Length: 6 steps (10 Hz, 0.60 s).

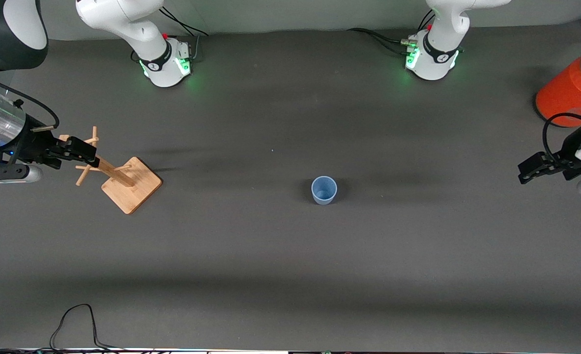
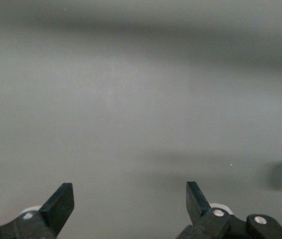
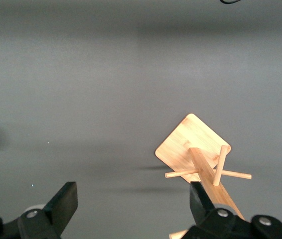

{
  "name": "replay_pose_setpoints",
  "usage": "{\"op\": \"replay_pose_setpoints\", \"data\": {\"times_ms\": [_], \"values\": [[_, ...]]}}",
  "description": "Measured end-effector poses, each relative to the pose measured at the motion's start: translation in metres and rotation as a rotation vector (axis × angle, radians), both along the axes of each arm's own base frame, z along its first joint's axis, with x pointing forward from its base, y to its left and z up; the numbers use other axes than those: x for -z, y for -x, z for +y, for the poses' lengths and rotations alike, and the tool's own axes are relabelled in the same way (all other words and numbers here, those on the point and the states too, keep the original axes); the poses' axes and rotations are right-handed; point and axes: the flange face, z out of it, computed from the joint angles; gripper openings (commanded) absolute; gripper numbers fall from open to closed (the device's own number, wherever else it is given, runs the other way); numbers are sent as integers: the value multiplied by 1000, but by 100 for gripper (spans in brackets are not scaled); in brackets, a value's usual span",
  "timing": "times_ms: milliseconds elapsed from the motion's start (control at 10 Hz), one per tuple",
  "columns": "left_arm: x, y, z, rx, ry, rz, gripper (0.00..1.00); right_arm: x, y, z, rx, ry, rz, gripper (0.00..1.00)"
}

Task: Rotate and upright cup with both arms

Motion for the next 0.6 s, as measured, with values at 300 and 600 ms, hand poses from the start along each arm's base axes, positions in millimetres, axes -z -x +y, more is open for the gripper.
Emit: {"op": "replay_pose_setpoints", "data": {"times_ms": [300,600], "values": [[-4,17,4,-8,3,6,100,0,0,0,-1,0,0,100],[-11,55,4,-16,13,-10,100,0,0,0,-1,0,1,100]]}}
